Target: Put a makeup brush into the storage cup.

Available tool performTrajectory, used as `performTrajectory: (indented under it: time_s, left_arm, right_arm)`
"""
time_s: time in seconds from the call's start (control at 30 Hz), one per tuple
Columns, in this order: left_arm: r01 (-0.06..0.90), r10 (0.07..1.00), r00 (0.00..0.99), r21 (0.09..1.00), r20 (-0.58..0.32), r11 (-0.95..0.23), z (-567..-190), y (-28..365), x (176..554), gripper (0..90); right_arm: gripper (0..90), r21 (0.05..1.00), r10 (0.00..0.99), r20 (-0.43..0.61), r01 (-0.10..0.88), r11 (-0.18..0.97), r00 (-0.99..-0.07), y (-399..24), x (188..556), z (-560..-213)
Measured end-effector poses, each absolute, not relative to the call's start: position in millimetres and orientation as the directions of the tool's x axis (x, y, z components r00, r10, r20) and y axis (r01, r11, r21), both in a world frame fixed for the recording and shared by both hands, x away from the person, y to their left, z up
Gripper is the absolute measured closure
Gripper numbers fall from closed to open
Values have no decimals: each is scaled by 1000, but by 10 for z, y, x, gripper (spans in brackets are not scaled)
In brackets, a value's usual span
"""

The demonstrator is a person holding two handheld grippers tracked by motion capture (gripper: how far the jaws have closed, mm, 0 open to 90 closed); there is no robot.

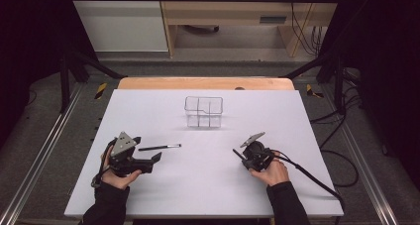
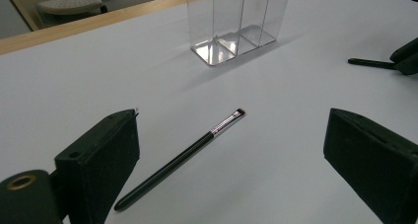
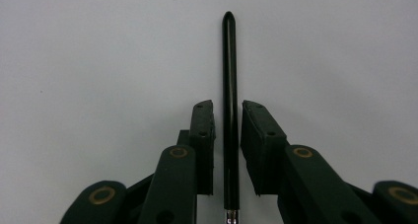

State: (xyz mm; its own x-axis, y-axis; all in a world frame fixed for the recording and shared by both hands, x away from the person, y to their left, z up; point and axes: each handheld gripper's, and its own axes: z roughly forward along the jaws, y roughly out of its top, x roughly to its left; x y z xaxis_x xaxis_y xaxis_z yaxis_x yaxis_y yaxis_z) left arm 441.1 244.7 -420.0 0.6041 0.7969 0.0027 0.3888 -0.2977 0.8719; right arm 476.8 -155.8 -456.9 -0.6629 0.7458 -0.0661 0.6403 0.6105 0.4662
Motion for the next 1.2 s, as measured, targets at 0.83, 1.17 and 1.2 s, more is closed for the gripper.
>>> performTrajectory:
  time_s: [0.83, 1.17, 1.2]
  left_arm:
    - [380, 790, 613, 873, 7, -304, -4199, 2435, 4402, 65]
    - [382, 784, 621, 870, 10, -313, -4204, 2426, 4403, 67]
    - [381, 784, 620, 870, 9, -312, -4203, 2427, 4403, 67]
  right_arm:
    - [838, 478, 687, -54, 585, 655, -725, -1568, 4759, -4576]
    - [728, 476, 717, -63, 611, 633, -694, -1573, 4755, -4561]
    - [718, 477, 718, -62, 611, 632, -694, -1575, 4756, -4556]
